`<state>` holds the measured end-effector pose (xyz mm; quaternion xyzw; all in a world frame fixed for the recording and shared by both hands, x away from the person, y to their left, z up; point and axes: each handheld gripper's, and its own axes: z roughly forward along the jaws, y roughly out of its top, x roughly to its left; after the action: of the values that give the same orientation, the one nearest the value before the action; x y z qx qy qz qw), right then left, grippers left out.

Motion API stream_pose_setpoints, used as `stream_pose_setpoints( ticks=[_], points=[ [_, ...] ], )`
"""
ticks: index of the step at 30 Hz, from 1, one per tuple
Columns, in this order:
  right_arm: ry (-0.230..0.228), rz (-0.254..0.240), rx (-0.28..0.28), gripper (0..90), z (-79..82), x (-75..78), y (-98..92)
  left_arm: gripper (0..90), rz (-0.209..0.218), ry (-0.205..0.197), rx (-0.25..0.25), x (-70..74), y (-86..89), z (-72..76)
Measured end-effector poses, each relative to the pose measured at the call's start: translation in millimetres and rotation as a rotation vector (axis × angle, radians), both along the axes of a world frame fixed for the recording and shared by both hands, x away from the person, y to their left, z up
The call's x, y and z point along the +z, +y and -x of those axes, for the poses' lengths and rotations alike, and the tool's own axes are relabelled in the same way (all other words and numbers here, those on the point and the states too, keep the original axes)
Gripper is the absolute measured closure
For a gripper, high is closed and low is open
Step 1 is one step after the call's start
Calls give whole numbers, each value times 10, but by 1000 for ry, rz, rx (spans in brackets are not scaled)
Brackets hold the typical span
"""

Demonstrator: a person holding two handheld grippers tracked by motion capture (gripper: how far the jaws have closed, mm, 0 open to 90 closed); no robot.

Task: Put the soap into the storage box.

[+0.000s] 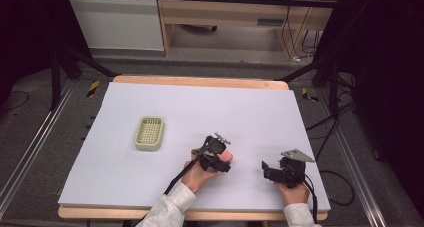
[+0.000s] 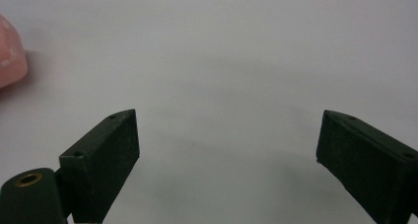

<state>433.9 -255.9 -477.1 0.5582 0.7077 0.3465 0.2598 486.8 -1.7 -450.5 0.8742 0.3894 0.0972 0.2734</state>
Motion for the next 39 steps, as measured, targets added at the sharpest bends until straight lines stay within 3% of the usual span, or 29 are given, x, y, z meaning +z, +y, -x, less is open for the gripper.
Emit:
stream_pose_setpoints(
  ticks=[11,20,25,39],
  points=[
    [-4,6,0,96,0,-1,-6,369,34,-41,-5,283,307,71],
    [-4,6,-1,96,0,-2,-8,369,59,-75,57,457,775,86],
    [-2,4,-3,96,1,-3,-5,369,76,-90,116,523,1067,74],
    [-1,8,-5,96,-4,-10,-11,369,86,-121,206,637,1563,9]
  ],
)
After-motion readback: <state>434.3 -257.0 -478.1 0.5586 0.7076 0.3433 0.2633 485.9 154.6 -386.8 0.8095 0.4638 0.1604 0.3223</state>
